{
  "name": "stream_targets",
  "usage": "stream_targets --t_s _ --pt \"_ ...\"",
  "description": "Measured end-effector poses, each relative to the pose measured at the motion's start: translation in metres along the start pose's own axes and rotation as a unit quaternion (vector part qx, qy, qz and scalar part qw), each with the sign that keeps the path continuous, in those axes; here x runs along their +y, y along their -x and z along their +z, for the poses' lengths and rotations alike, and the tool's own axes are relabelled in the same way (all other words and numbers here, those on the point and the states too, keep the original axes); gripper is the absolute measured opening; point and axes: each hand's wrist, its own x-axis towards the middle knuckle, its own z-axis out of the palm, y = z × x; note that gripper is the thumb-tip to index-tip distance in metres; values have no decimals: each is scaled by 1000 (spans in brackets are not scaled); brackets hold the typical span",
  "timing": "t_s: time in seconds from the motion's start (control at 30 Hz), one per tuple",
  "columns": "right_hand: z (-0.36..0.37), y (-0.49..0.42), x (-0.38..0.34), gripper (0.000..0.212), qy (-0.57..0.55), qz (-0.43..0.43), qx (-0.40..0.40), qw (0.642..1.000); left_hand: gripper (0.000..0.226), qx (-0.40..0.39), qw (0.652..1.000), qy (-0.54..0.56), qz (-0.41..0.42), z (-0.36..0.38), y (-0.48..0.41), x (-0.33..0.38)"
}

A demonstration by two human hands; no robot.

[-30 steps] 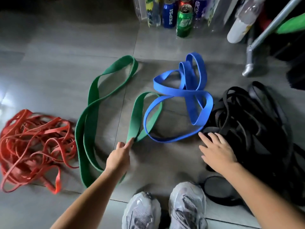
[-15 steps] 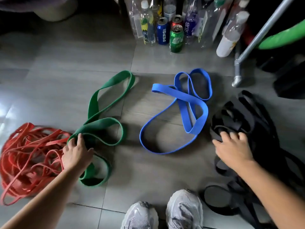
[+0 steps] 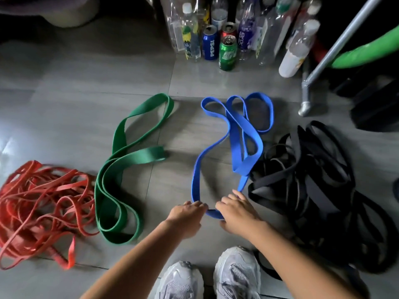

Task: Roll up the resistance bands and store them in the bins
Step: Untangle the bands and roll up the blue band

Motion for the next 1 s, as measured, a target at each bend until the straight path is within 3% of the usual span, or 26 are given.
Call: stream_targets --t_s 0.07,0.17,0.27,0.37,0.57,0.7,0.87,1.0 --pt "-18 14 -3 30 -20 -17 40 999 41 32 999 -30 8 -15 14 2" --pt "-63 32 -3 28 -91 13 120 988 27 168 986 -4 16 -53 41 9" --pt "-116 54 2 31 -224 49 194 954 26 286 950 115 42 -102 76 19" --pt "-164 85 -2 32 -294 47 257 919 28 356 909 195 92 -150 119 37" --pt "-254 156 -30 38 -376 37 315 871 32 381 868 304 95 -229 211 85" --pt "-315 210 -63 37 -413 -4 338 846 31 400 823 379 136 -268 282 114" --pt "-381 265 -104 39 -460 -51 406 788 33 457 754 432 188 -308 362 143" --pt "-418 304 -131 36 -445 -101 434 777 42 454 716 486 212 -327 414 164"
